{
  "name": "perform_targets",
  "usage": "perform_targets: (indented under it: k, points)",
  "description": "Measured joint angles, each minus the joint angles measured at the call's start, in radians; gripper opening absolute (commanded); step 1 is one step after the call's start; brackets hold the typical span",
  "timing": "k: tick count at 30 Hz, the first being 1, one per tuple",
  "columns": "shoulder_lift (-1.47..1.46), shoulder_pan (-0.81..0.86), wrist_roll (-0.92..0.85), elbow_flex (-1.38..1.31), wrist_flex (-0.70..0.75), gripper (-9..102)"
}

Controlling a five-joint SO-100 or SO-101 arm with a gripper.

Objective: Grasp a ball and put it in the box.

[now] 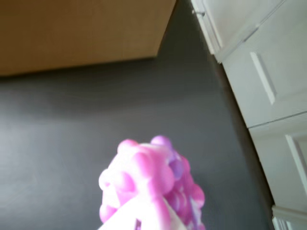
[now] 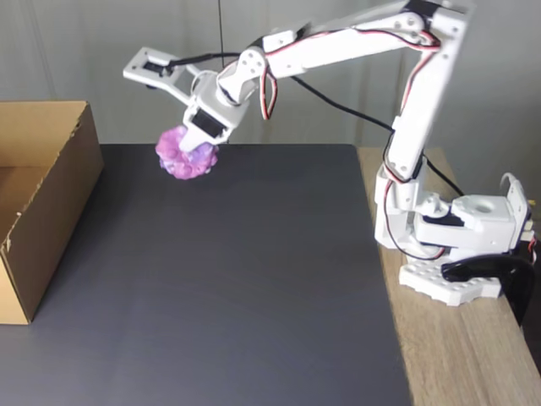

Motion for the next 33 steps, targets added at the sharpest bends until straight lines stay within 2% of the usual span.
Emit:
perform_targets:
  k: [8,13,24,33]
  points:
    - [0.193,-0.034,-0.021,-0.003,0.067,0]
    - [0.209,-0.078,-0.034,-0.115,0.1,0]
    - [-0.048,-0.17,-0.06,-0.643,0.17,1]
    - [-0.133,-0.273,-0.067,-0.764,0.146,3]
